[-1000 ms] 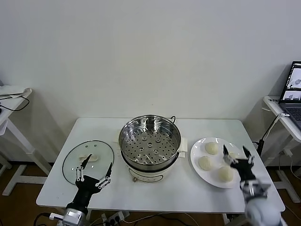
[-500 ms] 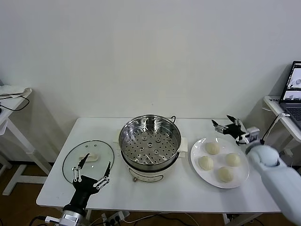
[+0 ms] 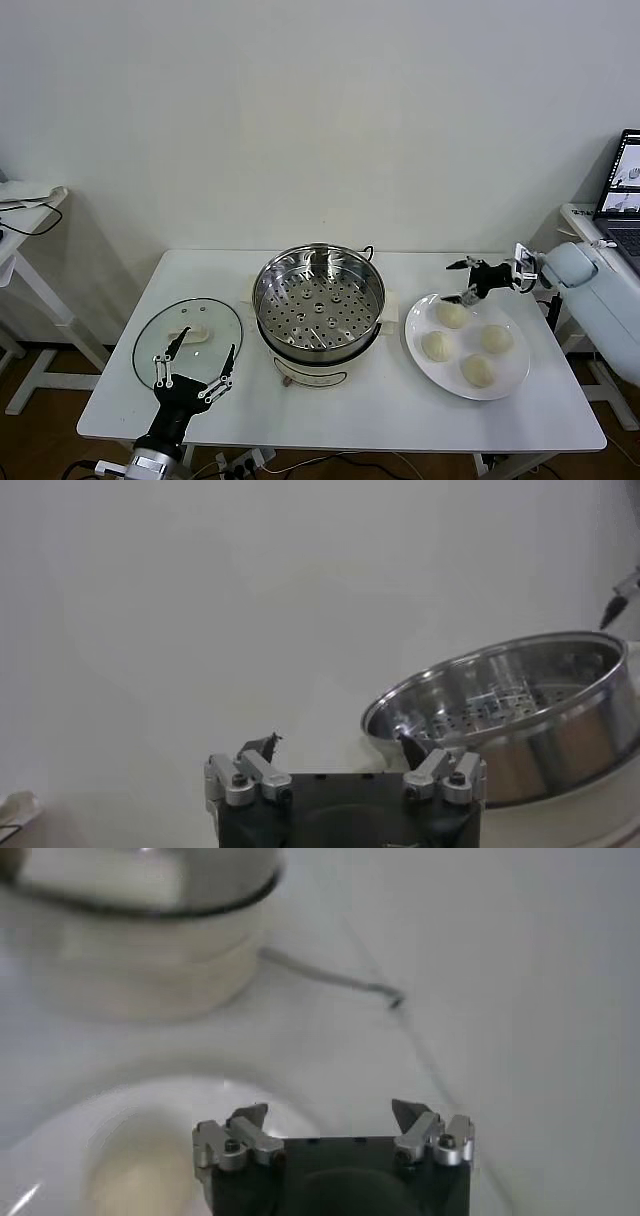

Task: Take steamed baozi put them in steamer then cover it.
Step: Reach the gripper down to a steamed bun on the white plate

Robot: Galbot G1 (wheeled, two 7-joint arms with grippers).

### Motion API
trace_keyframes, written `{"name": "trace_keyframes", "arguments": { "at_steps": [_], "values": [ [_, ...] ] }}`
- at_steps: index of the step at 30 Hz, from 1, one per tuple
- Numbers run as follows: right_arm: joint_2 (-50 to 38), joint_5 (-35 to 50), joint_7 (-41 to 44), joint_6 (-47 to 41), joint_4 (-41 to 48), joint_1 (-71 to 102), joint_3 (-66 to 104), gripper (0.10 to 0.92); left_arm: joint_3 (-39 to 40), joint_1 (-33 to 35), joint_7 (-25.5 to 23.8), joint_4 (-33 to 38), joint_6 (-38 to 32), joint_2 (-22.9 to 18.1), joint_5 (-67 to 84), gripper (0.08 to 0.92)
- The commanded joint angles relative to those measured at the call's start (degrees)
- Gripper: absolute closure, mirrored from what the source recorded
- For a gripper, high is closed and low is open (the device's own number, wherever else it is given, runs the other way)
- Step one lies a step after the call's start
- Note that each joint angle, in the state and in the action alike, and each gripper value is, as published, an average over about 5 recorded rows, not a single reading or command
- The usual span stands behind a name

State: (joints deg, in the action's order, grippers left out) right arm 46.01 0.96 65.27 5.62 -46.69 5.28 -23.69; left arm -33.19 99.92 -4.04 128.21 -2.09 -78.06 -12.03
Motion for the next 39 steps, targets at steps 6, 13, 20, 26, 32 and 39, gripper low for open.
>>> {"name": "trace_keyframes", "arguments": {
  "at_steps": [6, 13, 20, 26, 32, 39],
  "values": [
    [5.5, -14.9, 4.4, 1.8, 6.7, -7.0, -8.2, 0.203, -0.4, 0.3, -0.3, 0.0, 0.0, -0.2, -0.1, 0.177],
    [8.8, -17.3, 2.2, 2.3, 9.5, -6.5, -7.6, 0.203, -0.5, 0.4, -0.3, -0.2, -0.1, -0.6, -0.2, 0.177],
    [10.3, -18.6, 2.1, 2.8, 11.6, -5.7, -7.0, 0.203, -0.7, 0.8, -0.3, -0.4, -0.3, -0.6, -0.4, 0.177],
    [10.7, -19.3, 1.8, 2.9, 11.5, -4.9, -7.0, 0.222, -0.8, 0.7, -0.2, -0.5, -0.3, -0.7, -0.3, 0.177],
    [10.8, -19.2, 1.4, 3.3, 11.3, -5.0, -7.1, 0.312, -1.0, 0.7, 0.0, -0.7, -0.4, -0.7, -0.3, 0.177],
    [9.8, -18.9, 1.9, 4.2, 9.0, -5.8, -7.7, 0.351, -1.1, 0.6, 0.2, -0.7, -0.3, -0.8, -0.3, 0.177]
  ]
}}
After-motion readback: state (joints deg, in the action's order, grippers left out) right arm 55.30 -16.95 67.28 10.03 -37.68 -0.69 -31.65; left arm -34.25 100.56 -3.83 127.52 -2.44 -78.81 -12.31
